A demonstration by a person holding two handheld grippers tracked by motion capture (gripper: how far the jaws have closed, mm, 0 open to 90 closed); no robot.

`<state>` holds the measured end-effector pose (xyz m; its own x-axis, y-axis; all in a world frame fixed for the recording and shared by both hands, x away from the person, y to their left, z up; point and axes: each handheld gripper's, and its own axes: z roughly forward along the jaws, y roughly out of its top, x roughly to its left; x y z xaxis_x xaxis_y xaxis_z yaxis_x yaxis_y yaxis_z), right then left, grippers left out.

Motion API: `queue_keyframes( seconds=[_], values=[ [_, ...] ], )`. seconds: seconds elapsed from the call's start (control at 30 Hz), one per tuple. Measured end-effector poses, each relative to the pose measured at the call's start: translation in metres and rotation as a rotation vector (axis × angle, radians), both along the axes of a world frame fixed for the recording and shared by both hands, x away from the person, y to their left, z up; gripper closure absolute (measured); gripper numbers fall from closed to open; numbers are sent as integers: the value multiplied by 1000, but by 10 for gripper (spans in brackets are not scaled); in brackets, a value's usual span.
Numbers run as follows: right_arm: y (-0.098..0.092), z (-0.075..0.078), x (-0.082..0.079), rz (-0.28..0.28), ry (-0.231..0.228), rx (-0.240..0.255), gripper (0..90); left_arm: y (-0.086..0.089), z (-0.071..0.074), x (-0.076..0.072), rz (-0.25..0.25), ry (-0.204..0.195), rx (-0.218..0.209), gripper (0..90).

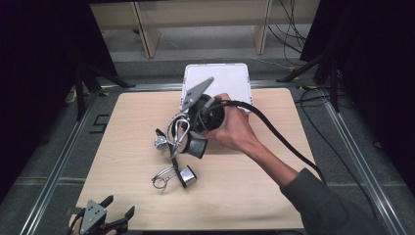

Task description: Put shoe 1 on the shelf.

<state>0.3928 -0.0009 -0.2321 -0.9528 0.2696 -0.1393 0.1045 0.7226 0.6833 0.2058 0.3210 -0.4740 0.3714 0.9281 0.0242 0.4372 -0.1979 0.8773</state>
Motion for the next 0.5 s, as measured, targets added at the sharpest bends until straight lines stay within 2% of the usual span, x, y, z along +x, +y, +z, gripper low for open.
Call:
queue_keyframes(
  seconds=[0.07, 0.13, 0.2, 0.23, 0.27, 0.43, 0.5],
  values=[
    [11, 10, 10, 11, -20, 10, 888, 0, 0, 0, -1, 1, -5, 172],
    [14, 14, 13, 9, -21, 11, 888, 0, 0, 0, -1, 0, -5, 172],
    [21, 24, 28, -29, -38, 39, 888, 0, 0, 0, -3, 1, 2, 172],
    [22, 28, 34, -32, -49, 36, 888, 1, 0, 0, -4, 1, 2, 172],
    [24, 30, 40, -41, -82, 46, 888, 2, 1, -1, -6, 15, 28, 172],
    [25, 41, 69, -117, -122, 53, 888, 2, 1, 0, -7, 16, 27, 172],
    [23, 45, 81, -143, -127, 56, 888, 2, 0, 0, -9, 7, 13, 172]
  ],
)
